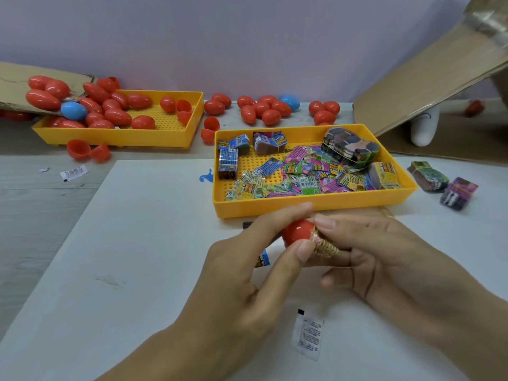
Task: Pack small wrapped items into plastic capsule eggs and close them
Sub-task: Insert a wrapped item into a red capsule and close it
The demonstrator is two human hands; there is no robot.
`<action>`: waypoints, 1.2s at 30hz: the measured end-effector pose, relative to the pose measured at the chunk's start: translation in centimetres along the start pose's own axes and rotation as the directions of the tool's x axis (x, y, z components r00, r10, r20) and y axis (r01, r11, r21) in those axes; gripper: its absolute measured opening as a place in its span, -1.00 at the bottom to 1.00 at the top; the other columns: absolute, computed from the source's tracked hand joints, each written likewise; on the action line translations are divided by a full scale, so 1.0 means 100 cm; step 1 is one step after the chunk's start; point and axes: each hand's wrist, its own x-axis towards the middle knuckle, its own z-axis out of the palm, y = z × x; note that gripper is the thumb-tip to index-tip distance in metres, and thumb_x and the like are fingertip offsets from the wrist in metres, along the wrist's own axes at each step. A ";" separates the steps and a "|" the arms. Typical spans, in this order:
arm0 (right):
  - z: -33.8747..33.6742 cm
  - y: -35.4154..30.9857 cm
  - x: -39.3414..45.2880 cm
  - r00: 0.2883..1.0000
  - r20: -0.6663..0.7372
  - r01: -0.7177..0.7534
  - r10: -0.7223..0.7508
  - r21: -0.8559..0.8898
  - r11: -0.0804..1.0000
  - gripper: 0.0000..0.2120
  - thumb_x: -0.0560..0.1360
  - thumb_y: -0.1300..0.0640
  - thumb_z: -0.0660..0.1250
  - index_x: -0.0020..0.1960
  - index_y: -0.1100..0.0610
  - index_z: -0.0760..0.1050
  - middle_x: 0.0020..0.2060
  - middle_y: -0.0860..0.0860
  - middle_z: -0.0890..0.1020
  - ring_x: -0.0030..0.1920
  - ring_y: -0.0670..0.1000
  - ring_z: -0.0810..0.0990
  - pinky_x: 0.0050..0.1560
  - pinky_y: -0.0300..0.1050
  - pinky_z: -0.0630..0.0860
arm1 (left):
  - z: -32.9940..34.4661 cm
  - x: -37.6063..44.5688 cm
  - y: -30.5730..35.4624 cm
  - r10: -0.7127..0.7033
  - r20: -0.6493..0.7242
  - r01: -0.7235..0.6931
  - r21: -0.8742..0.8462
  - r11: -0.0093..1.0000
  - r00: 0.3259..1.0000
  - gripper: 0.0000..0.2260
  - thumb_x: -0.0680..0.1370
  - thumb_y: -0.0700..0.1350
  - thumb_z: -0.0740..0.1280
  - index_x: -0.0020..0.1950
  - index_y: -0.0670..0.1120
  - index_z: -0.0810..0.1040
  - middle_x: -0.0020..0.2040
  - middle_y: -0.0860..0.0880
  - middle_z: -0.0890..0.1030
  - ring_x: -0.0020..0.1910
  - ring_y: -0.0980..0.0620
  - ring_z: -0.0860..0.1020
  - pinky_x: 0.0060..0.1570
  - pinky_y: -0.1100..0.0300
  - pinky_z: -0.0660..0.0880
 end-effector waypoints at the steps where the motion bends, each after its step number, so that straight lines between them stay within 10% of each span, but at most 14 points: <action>1: -0.001 0.001 0.000 1.000 -0.014 -0.002 0.002 0.009 1.000 -0.74 0.37 0.07 0.42 -0.06 0.20 0.71 -0.15 0.15 0.73 -0.20 0.04 0.73 -0.41 -0.23 0.58 | 0.000 0.000 0.000 -0.009 0.006 0.009 -0.001 1.000 1.000 -0.68 0.59 -0.03 0.28 0.33 -0.02 0.54 0.21 0.16 0.64 0.22 0.20 0.58 0.15 0.33 0.49; 10: -0.002 -0.003 0.000 0.997 -0.069 0.031 -0.033 -0.026 0.999 -0.72 0.36 0.05 0.51 0.00 0.17 0.72 -0.10 0.14 0.73 -0.24 -0.04 0.70 -0.42 -0.24 0.58 | 0.000 0.003 -0.005 0.060 -0.078 -0.065 -0.056 0.996 0.995 -0.63 0.49 -0.09 0.42 0.30 -0.05 0.54 0.17 0.04 0.64 0.19 0.00 0.61 0.17 0.11 0.53; 36: -0.007 -0.007 -0.001 0.998 -0.040 -0.041 0.039 -0.043 0.998 -0.76 0.34 0.11 0.55 -0.04 0.19 0.71 -0.16 0.13 0.72 -0.19 0.01 0.73 -0.47 -0.26 0.56 | -0.001 0.005 -0.004 -0.004 0.017 0.005 -0.047 0.999 1.000 -0.65 0.48 -0.10 0.40 0.26 -0.10 0.59 0.24 0.10 0.62 0.25 0.21 0.56 0.23 0.34 0.46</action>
